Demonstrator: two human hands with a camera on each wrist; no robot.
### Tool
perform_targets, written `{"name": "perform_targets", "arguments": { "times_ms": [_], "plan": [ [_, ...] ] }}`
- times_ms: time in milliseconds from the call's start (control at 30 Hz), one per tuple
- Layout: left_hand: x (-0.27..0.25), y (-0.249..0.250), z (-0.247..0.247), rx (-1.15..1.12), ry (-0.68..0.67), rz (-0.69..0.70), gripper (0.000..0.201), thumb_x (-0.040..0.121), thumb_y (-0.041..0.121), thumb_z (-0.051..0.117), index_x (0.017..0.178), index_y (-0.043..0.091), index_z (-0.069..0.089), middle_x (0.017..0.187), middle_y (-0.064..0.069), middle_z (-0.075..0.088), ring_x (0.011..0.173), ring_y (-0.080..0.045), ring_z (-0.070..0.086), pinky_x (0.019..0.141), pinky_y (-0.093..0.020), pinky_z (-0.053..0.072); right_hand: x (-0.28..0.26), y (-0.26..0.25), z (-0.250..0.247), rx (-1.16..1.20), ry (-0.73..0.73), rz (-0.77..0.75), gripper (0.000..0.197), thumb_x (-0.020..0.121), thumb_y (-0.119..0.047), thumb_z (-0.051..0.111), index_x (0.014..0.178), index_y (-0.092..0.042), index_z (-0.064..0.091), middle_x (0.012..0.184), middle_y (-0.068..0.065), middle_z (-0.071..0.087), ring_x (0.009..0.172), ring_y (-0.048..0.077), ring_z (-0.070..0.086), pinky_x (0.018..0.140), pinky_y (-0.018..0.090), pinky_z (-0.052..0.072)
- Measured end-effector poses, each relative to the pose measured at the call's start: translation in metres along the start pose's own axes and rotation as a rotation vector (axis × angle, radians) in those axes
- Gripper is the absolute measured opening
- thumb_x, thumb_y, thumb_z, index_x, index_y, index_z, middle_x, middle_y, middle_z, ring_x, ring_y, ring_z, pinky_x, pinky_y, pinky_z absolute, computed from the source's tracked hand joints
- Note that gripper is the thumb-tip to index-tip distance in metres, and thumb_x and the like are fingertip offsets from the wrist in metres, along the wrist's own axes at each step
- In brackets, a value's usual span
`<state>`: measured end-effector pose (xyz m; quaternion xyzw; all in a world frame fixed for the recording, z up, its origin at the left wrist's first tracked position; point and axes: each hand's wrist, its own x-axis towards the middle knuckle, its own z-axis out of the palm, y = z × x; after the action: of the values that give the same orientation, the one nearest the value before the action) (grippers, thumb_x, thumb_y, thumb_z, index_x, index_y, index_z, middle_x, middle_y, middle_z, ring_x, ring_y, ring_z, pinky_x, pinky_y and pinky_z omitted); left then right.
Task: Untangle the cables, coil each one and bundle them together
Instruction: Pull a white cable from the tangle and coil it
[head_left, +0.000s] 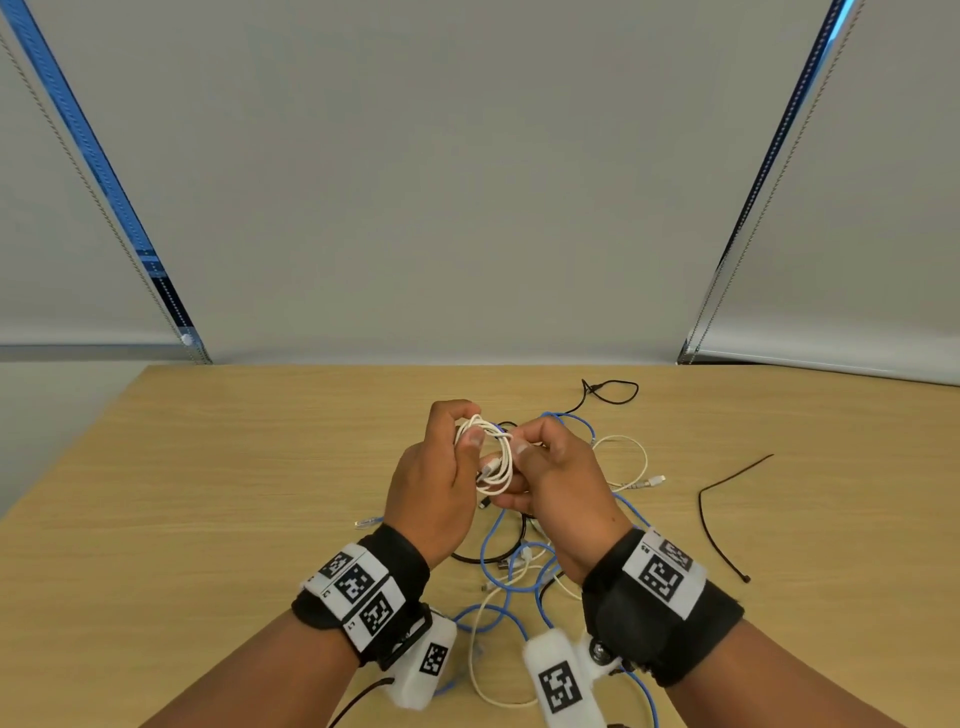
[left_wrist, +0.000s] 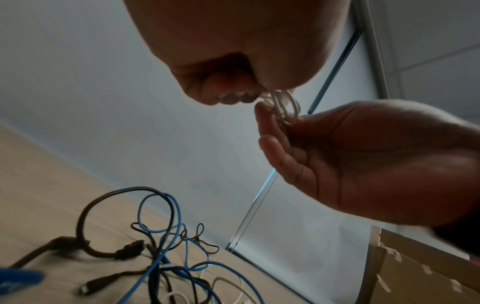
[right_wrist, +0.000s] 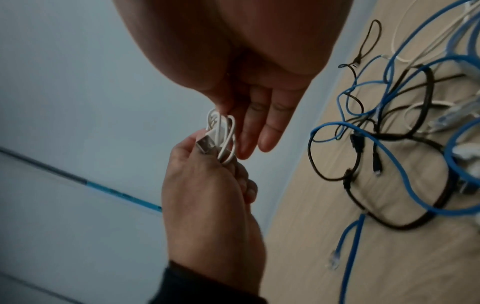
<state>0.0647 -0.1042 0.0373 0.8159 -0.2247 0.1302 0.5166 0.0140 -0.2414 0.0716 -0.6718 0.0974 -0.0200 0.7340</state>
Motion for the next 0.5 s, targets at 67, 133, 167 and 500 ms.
{"name": "perform_targets", "arguments": {
  "times_ms": [67, 133, 167, 500],
  "plan": [
    [-0.0006, 0.0006, -0.0013, -0.024, -0.027, 0.027, 0.019, 0.103, 0.037, 0.039, 0.12, 0.041, 0.044, 0.066, 0.011, 0.06, 0.049, -0.007, 0.051, 0.048, -0.02, 0.039, -0.0001, -0.0001, -0.0014, 0.098, -0.027, 0.071, 0.018, 0.105, -0.015, 0.045, 0.1, -0.012, 0.062, 0.089, 0.009, 0.077, 0.079, 0.022, 0.074, 0.07, 0.033, 0.059],
    [-0.001, 0.0019, -0.0035, -0.014, -0.044, 0.069, 0.021, 0.103, 0.038, 0.038, 0.124, 0.039, 0.044, 0.068, 0.022, 0.06, 0.049, -0.002, 0.053, 0.049, -0.012, 0.034, -0.0003, -0.001, -0.0037, 0.168, -0.059, 0.12, 0.016, 0.105, -0.015, 0.048, 0.101, -0.012, 0.063, 0.091, 0.01, 0.076, 0.079, 0.022, 0.073, 0.072, 0.037, 0.058],
    [-0.0008, 0.0027, -0.0047, 0.002, -0.044, 0.091, 0.022, 0.103, 0.038, 0.038, 0.124, 0.038, 0.043, 0.067, 0.025, 0.06, 0.05, -0.001, 0.054, 0.048, -0.011, 0.034, -0.0006, -0.0015, -0.0046, 0.171, -0.071, 0.121, 0.016, 0.104, -0.015, 0.048, 0.099, -0.013, 0.064, 0.091, 0.01, 0.076, 0.078, 0.021, 0.071, 0.073, 0.037, 0.057],
    [-0.003, -0.0007, -0.0081, 0.184, -0.054, 0.096, 0.026, 0.1, 0.045, 0.033, 0.124, 0.04, 0.039, 0.065, 0.004, 0.064, 0.053, -0.015, 0.059, 0.049, -0.036, 0.047, -0.0079, 0.0029, 0.0031, -0.227, -0.094, -0.055, 0.018, 0.09, -0.045, 0.067, 0.094, -0.027, 0.067, 0.085, -0.007, 0.076, 0.078, 0.006, 0.071, 0.064, 0.025, 0.055]
  ]
}}
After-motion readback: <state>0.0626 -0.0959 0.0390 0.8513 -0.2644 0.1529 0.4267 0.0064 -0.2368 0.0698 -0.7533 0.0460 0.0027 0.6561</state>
